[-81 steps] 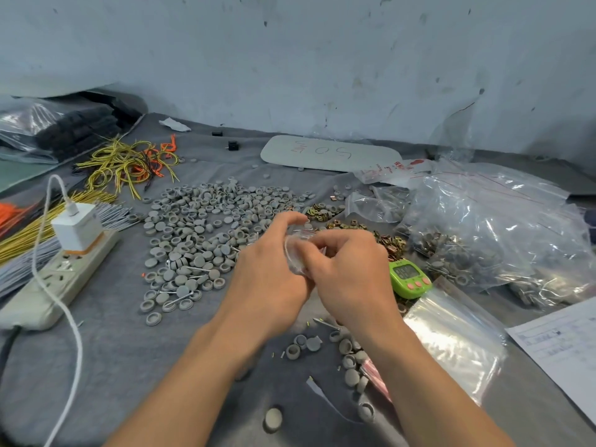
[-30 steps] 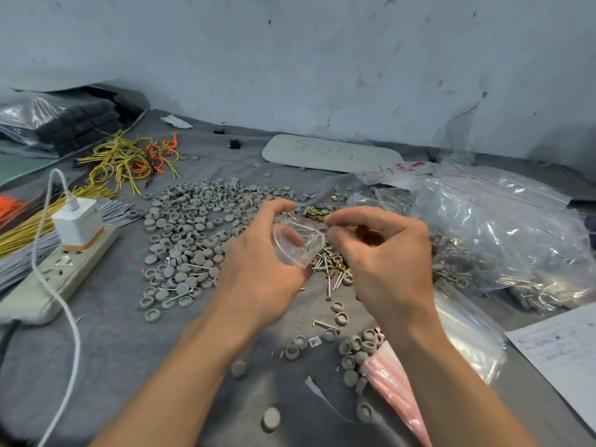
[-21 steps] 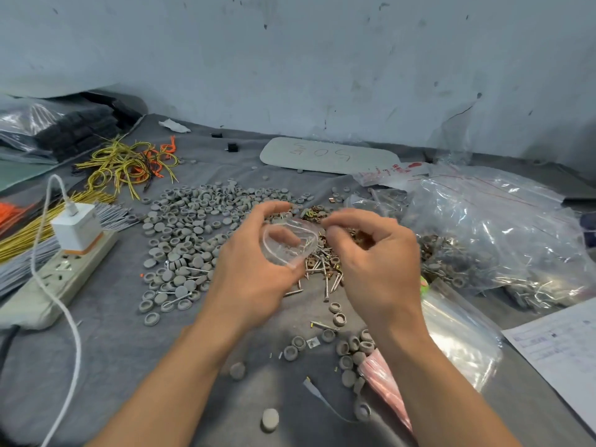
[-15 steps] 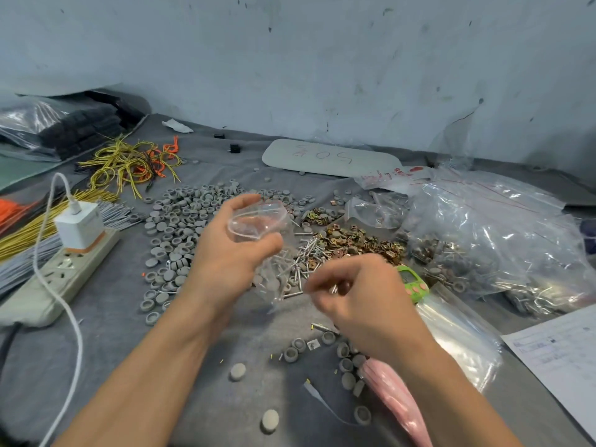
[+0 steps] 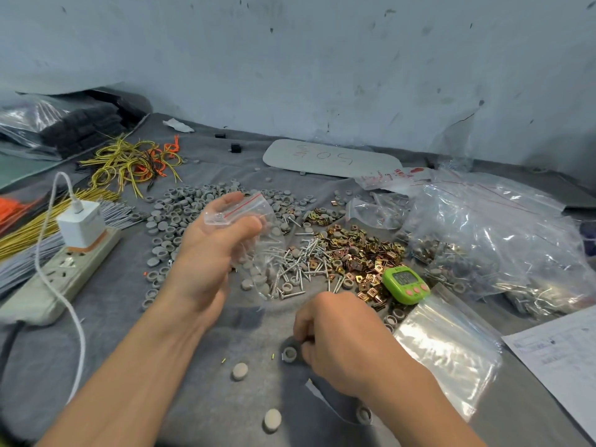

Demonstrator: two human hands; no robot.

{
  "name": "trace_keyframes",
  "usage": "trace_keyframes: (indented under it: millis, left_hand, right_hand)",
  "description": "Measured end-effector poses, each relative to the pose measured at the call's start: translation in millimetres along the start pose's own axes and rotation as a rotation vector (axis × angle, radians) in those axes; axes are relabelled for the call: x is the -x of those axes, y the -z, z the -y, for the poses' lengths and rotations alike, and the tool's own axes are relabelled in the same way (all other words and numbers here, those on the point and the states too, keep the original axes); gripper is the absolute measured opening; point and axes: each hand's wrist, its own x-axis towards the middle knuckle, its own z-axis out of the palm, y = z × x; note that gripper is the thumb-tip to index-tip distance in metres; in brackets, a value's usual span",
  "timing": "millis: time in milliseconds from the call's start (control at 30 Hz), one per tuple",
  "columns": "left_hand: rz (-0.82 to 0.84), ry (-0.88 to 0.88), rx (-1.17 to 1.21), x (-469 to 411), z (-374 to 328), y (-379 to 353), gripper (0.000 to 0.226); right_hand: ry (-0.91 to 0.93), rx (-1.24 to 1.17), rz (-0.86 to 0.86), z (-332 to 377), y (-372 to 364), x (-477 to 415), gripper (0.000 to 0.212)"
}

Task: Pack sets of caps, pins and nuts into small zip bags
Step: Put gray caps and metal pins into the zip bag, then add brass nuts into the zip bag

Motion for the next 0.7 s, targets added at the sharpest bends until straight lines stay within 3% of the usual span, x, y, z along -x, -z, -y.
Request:
trace_keyframes:
  millis: [100,200,300,400,467,567,633,700]
  left_hand:
    - [-0.089,-0.140,-0.178,1.6,0.6,1.7,0.050]
    - [-0.179,-0.362,-0.518,5.5,2.4,8.6,0.061]
    - [-0.032,-0.422,-0.823,11.5,7.6,5.0,0.077]
    - [0.123,-0.404,-1.017,17.0,15.8,-7.9,0.081]
    - [0.199,-0.390,-1.018,18.3,19.2,-14.5,0.085]
    - [0.249,-0.394,-1.016,18.2,21.7,-19.8,0.092]
    - [0.251,-0.390,-1.025,18.6,22.2,-22.7,0.096]
    - [0.235,-0.387,-1.020,18.8,22.7,-24.6,0.097]
  right_hand:
    - [0.005,-0.040,-0.082,2.0,2.5,-1.0,0.018]
    - [-0.006,-0.235,-0.306,1.9,9.7,-0.9,0.016]
    - [0.053,-0.590,-0.537,3.0,20.1,-1.1,0.017]
    - [0.115,-0.956,-0.616,7.1,26.8,-5.4,0.014]
    - [0.089,-0.961,-0.629,7.6,26.3,-10.3,0.014]
    - [0.030,-0.777,-0.638,7.1,21.9,-17.0,0.028]
    - [0.008,-0.759,-0.716,5.1,21.8,-16.4,0.033]
    - [-0.043,-0.741,-0.842,0.1,22.9,-12.6,0.023]
